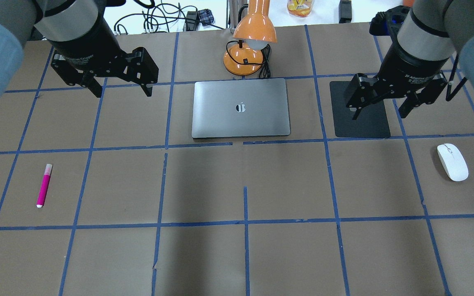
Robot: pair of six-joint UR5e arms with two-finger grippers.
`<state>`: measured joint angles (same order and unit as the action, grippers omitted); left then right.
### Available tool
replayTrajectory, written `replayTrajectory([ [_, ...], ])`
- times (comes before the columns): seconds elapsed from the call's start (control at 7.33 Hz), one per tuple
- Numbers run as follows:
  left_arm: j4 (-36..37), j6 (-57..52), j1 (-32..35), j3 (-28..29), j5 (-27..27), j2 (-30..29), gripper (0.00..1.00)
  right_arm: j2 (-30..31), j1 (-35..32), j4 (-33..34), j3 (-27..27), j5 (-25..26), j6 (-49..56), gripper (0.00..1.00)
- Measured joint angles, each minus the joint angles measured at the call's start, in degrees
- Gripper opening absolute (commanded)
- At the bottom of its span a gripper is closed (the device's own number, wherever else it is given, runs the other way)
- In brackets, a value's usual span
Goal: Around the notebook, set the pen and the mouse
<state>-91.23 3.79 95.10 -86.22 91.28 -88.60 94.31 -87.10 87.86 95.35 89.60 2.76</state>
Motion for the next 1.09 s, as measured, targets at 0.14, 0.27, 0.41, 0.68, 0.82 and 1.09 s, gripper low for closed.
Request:
replayTrajectory([
  [0.14,0.06,-0.01,-0.03,0.01,0.01,0.0,1.0,0.0,0.0,0.0,0.0,-0.05,0.0,1.0],
  [0.27,0.22,-0.01,-0.09,0.05,0.0,-0.01,1.0,-0.06,0.0,-0.03,0.01,-0.07,0.02,1.0],
  [0.41,0.24,-0.04,-0.17,0.06,0.11,0.13,1.0,-0.12,0.01,-0.05,0.01,-0.05,0.04,1.0],
  [0.68,-0.51,-1.86,-2.37,-0.01,0.49,0.86,1.0,-0.27,0.42,-0.06,0.01,0.27,0.28,1.0],
  [0.82,-1.2,-5.12,-5.71,-0.26,0.58,1.16,1.0,-0.5,1.05,0.11,0.07,1.22,0.93,1.0],
  [1.09,-0.35,-14.51,-14.98,-3.84,0.41,0.98,1.0,-1.02,7.57,0.86,0.34,4.67,5.91,1.0],
])
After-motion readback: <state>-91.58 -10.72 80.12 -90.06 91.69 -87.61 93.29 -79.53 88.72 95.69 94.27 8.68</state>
